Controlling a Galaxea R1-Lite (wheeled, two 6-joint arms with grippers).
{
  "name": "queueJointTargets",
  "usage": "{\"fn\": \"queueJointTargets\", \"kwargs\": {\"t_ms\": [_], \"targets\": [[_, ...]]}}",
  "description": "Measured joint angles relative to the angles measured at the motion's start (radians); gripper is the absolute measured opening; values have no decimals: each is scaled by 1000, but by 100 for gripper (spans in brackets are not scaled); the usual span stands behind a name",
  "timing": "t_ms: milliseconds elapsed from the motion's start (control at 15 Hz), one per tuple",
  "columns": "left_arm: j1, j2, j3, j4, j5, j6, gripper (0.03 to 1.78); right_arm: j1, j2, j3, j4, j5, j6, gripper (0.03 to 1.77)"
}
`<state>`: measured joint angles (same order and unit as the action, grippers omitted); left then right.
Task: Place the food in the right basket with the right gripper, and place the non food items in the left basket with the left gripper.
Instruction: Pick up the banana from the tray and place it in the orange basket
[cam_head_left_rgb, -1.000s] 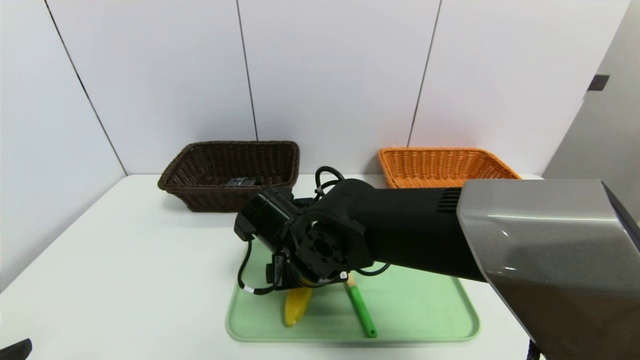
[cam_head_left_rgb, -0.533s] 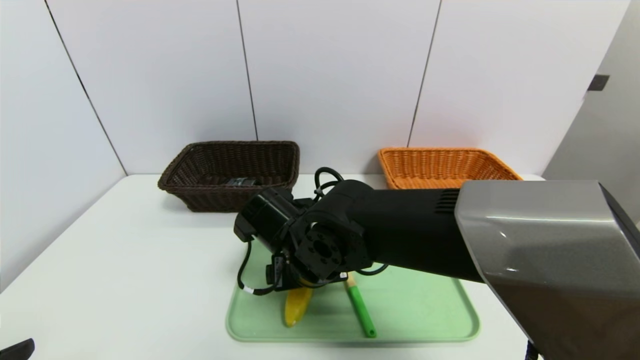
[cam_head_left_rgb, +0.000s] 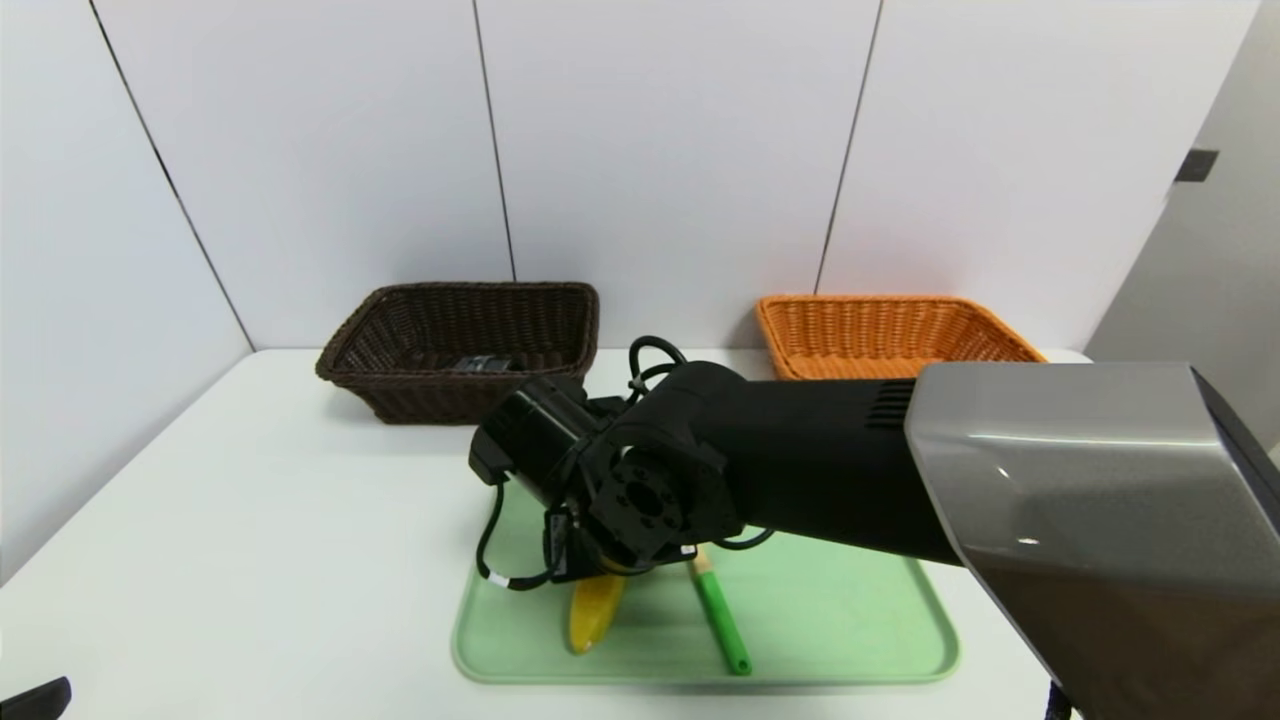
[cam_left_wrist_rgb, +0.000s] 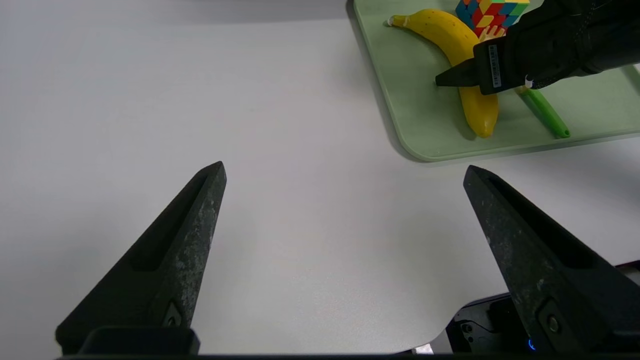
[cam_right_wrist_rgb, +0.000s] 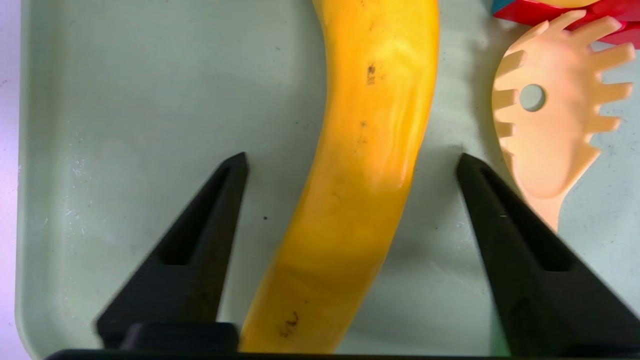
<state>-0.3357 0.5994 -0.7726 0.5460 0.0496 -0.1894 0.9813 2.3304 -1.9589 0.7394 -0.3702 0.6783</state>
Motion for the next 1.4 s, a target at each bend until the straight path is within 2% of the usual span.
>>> {"fn": "queueJointTargets", "kwargs": {"t_ms": [133, 333, 400, 933, 1067, 1400], "targets": [[0, 2, 1, -1, 0, 0, 169, 0, 0, 0, -1, 1, -4, 105], [0, 3, 4, -1, 0, 0, 169, -1, -3, 0, -1, 2, -10, 77], [0, 3, 4, -1, 0, 0, 169, -1, -5, 1, 1, 2, -17, 53], [1, -1, 4, 0, 4, 0, 169, 0, -56, 2, -5, 11, -63, 50], [1, -2, 4, 0, 4, 0, 169, -1, -85, 2, -22, 37, -76, 50], [0, 4, 6, 0, -2, 1, 169, 2, -200, 3, -21, 138, -126, 50]]}}
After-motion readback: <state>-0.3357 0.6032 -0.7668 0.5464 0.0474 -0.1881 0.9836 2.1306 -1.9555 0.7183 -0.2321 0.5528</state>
